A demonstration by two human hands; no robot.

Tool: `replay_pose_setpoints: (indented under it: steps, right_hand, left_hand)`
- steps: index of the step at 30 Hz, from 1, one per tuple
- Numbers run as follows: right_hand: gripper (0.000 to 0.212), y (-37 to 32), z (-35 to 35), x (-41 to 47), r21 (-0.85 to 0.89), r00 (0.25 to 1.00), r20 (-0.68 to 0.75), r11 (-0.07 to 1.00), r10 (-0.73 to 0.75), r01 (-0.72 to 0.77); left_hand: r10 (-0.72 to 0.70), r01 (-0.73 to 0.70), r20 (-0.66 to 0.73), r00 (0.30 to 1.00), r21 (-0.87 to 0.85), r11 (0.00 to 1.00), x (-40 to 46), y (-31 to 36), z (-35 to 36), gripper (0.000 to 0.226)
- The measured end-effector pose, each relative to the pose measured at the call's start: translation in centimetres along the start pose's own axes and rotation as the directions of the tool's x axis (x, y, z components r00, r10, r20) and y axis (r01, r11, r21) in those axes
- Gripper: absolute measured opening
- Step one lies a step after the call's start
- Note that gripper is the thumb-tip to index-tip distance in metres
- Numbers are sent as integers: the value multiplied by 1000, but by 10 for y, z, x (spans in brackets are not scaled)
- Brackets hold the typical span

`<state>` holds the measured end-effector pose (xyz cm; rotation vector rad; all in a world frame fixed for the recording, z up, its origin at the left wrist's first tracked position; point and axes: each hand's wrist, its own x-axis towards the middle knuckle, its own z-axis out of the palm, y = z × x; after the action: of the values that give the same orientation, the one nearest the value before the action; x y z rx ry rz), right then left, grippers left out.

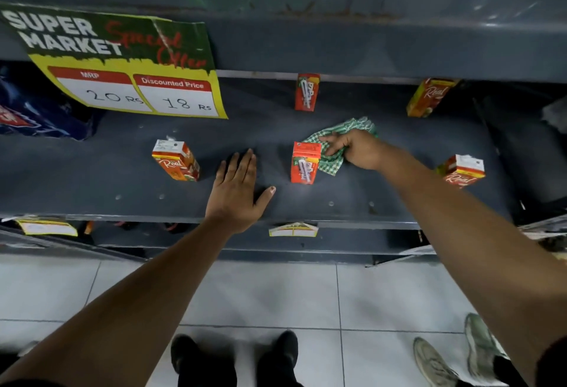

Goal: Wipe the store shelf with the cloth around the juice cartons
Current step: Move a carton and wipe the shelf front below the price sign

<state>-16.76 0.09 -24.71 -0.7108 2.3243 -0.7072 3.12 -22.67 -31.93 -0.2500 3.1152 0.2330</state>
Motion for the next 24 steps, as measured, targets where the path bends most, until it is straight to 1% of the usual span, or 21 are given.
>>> replay_pose_setpoints:
  steps: [1,3,4,5,7,9,11,12,14,16,17,20,22,24]
  right_hand:
    - [55,4,0,-5,-3,1000,-14,1000,22,-22]
    - [57,4,-4,-20,-97,997,-53,993,55,-60]
    - [56,2,-9,-26,-150,995,-91,987,45,-58]
    - [54,-1,-15,-31,-192,988,-152,979,36,-65]
    - [44,-12,-35,-29,-200,956,-292,977,17,-79]
    - [35,-19,-55,-16,-218,910,-415,972,-13,-86]
    - [28,-22,-67,6,-204,885,-465,975,-16,-90]
    - [30,-19,-69,20,-199,896,-444,973,17,-117]
    - [41,10,-69,52,-228,935,-334,952,119,-203]
    - [54,27,-60,68,-275,958,-243,937,151,-218]
    - [55,21,-52,62,-293,960,-228,929,163,-227]
    - [56,0,-40,48,-359,961,-237,907,142,-222]
    - [50,-3,-33,39,-424,978,-176,888,112,-178]
    - [53,5,-26,25,-478,990,-132,871,59,-115]
  left_hand:
    - [2,-2,-5,1000,2,1000,0,1,0,89]
    - [2,-2,-13,1000,-4,1000,2,2,0,89]
    - [2,-2,-15,1000,-7,1000,2,1,0,89]
    - [1,-1,-20,1000,-7,1000,1,1,0,89]
    - [5,-5,-26,1000,-7,1000,1,1,1,89]
    - [11,-11,-22,1000,-12,1000,1,1,2,89]
    - [5,-5,-31,1000,-13,1000,0,0,1,88]
    - [4,-5,-30,1000,-10,1000,0,0,0,88]
    - [8,-8,-29,1000,-6,1000,1,0,2,87]
    - [7,-7,-32,999,4,1000,1,0,2,88]
    - [7,-6,-31,1000,9,1000,2,-1,2,88]
    - [11,-11,-41,999,9,1000,4,1,1,88]
    - [11,-11,-33,999,11,1000,3,1,1,89]
    - [7,-7,-30,1000,1,1000,2,0,2,89]
